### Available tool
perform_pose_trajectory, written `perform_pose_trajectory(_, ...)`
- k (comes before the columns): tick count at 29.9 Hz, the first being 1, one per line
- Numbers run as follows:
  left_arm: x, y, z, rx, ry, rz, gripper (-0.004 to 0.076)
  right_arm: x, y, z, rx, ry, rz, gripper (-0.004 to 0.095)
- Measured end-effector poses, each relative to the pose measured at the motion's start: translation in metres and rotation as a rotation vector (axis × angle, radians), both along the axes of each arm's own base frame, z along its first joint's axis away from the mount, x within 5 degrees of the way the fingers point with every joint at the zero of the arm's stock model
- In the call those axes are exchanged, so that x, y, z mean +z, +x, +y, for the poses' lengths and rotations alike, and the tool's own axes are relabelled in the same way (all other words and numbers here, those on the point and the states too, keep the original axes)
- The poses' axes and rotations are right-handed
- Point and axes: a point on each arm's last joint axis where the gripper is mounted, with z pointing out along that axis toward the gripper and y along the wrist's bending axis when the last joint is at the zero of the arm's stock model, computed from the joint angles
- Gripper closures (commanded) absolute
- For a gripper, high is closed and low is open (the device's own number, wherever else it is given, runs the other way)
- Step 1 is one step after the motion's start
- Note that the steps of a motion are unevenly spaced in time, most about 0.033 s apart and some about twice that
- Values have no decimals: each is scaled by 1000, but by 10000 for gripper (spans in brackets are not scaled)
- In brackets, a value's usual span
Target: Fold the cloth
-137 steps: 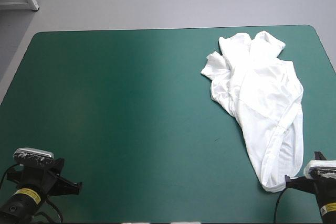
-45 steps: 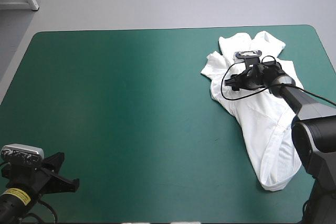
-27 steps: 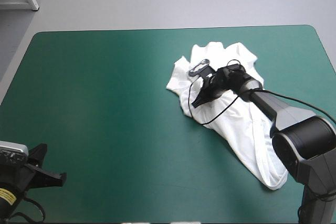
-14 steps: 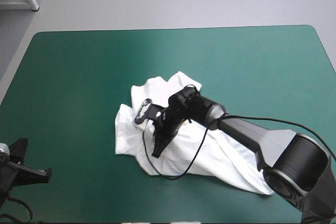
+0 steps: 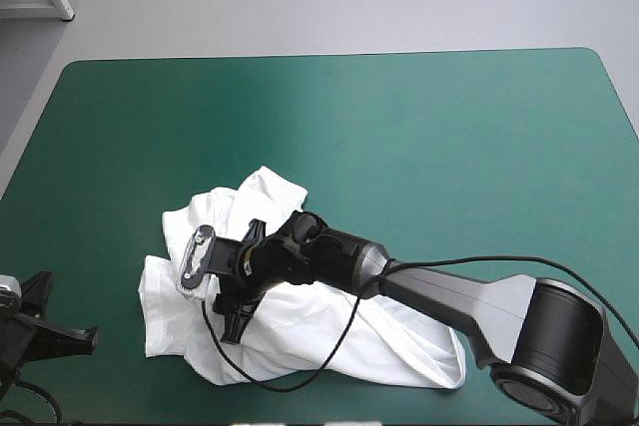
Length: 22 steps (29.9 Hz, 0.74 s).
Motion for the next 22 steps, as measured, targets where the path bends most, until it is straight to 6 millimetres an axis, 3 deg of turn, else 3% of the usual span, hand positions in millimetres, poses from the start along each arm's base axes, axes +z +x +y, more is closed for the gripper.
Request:
perform_pose_trajectory(3, 0, 0, 0, 2, 1, 6, 719, 9, 4, 1, -64, 24, 2, 220)
perform_pose_trajectory(5, -1, 0, 0, 2, 1, 7, 652, 17, 5, -4, -132, 20, 15, 264)
perform_pose_trajectory(6, -1, 0, 0, 3, 1, 8, 610, 22, 5, -9, -168, 8, 18, 274)
perform_pose_trajectory(10, -3, -2, 1, 12, 4, 39, 321, 47, 3, -38, -332, -66, 18, 278)
perform_pose_trajectory(12, -6, -3, 2, 28, -2, 75, 239, 63, 0, -57, -460, -100, 39, 278)
perform_pose_trajectory(16, -15, -4, 4, 75, 1, 207, 234, 90, -11, -94, -675, -146, 95, 279)
perform_pose_trajectory(22, -23, 18, -8, 66, -7, 371, 234, 121, -37, -140, -798, -37, 196, 279)
